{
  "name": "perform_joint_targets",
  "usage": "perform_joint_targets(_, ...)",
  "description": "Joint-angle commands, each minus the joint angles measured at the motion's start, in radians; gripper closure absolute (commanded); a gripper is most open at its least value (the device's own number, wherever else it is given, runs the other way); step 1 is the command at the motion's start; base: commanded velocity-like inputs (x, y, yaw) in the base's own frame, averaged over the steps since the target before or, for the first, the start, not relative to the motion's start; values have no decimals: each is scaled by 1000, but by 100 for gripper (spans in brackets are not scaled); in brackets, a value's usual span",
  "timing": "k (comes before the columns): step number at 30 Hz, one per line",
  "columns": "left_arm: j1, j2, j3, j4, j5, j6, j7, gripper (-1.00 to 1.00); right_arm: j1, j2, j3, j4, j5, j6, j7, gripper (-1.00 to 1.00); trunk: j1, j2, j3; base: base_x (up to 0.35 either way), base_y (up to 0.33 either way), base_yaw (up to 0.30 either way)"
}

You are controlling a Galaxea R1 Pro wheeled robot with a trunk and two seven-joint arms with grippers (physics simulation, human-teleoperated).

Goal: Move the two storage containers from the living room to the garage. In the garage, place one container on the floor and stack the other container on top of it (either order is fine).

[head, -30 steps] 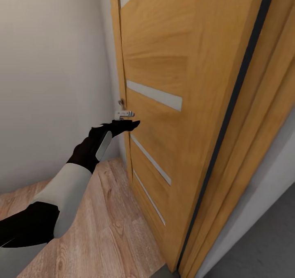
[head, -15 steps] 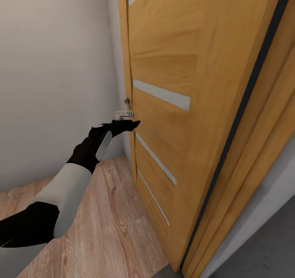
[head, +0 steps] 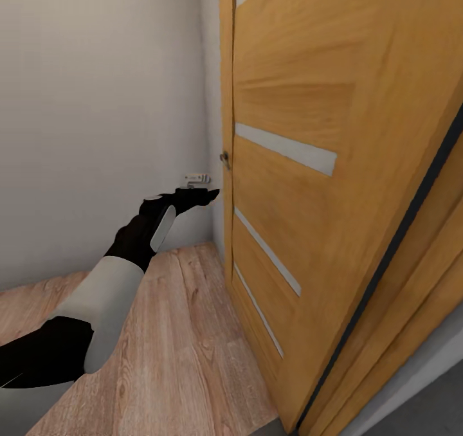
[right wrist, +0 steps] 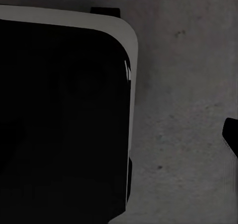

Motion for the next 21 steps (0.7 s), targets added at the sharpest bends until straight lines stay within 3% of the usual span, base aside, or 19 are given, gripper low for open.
perform_joint_targets(1, -1, 0, 0, -1, 5, 5, 1, -100, 0, 0, 1, 0, 1, 0, 1, -100, 0, 0, -1, 0, 0, 67)
perform_joint_targets(9, -1, 0, 0, -1, 5, 4, 6, -100, 0, 0, 1, 0, 1, 0, -1, -100, 0, 0, -1, -8, 0, 21)
perform_joint_targets(21, 2, -3, 1, -1, 7, 2, 22, -100, -1, 0, 1, -1, 1, 0, -1, -100, 0, 0, -3, -135, 0, 30)
